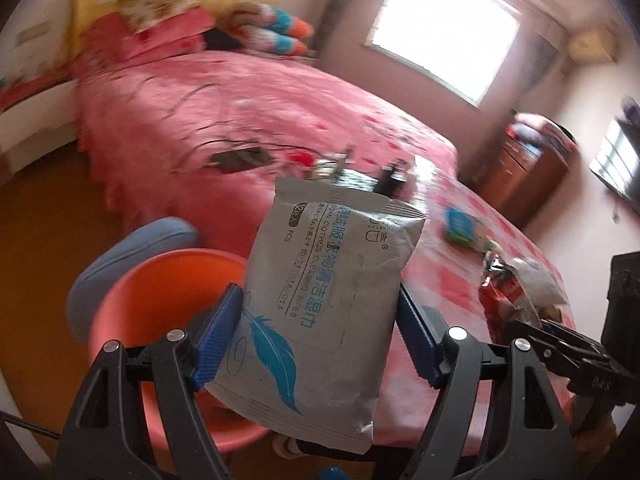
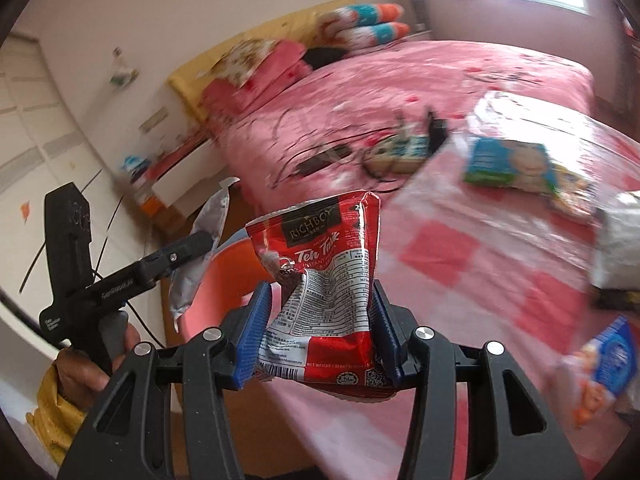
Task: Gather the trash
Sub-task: 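Open both tools over the orange bucket to drop the bag and packet, then move both open tools back over the remaining trash on the table, then close the left tool on the blue cow-print wipes packet, then grasp the white milk carton with the right tool while the left tool holds the wipes, then carry the wipes packet and milk carton over the orange bucket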
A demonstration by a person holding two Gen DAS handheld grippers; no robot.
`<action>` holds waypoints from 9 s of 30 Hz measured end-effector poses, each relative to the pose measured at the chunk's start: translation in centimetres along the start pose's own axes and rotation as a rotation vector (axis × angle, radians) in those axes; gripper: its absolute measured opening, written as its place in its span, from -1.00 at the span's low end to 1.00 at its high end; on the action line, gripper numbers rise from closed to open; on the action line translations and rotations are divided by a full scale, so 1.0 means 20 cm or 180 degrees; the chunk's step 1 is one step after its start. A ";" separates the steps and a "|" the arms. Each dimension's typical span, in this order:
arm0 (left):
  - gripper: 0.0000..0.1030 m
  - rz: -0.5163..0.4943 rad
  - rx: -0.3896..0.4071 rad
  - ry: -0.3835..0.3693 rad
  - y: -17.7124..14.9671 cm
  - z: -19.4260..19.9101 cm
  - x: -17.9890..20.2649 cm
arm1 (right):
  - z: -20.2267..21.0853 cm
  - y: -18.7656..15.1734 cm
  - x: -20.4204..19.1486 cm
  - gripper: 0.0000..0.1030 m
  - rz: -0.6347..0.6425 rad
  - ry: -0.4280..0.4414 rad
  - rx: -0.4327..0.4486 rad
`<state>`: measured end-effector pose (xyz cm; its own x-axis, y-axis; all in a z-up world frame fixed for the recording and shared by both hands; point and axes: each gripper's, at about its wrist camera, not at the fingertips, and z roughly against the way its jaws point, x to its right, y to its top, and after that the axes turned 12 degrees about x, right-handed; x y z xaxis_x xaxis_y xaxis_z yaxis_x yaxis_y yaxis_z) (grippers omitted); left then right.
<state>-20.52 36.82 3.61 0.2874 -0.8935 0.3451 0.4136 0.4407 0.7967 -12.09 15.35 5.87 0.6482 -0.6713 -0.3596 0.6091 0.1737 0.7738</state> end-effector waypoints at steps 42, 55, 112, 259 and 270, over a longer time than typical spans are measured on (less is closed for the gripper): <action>0.68 0.0490 0.0095 0.0269 -0.15 -0.06 -0.31 | -0.06 -0.13 0.03 0.82 0.0114 -0.0547 0.0149; 0.68 -0.0216 -0.0044 -0.0016 -0.09 0.00 0.12 | 0.17 -0.17 0.16 0.85 0.0166 -0.0698 0.0450; 0.68 0.1172 -0.0734 -0.0003 -0.01 -0.97 1.26 | 1.07 -0.21 1.36 0.85 -0.1587 -0.0996 0.1455; -0.21 0.0983 -0.0283 -0.0137 -0.12 -0.05 -0.43 | -0.46 0.16 -0.34 0.28 -0.0454 0.0882 -0.0366; 0.49 0.0908 -0.0362 0.0420 -0.18 -0.12 -0.53 | -0.51 0.10 -0.22 0.69 -0.0624 0.0584 -0.0370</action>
<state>-23.06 44.79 -4.10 0.5119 -0.7171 0.4730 0.3920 0.6849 0.6142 -9.08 26.07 3.73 0.5783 -0.5605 -0.5928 0.7723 0.1419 0.6192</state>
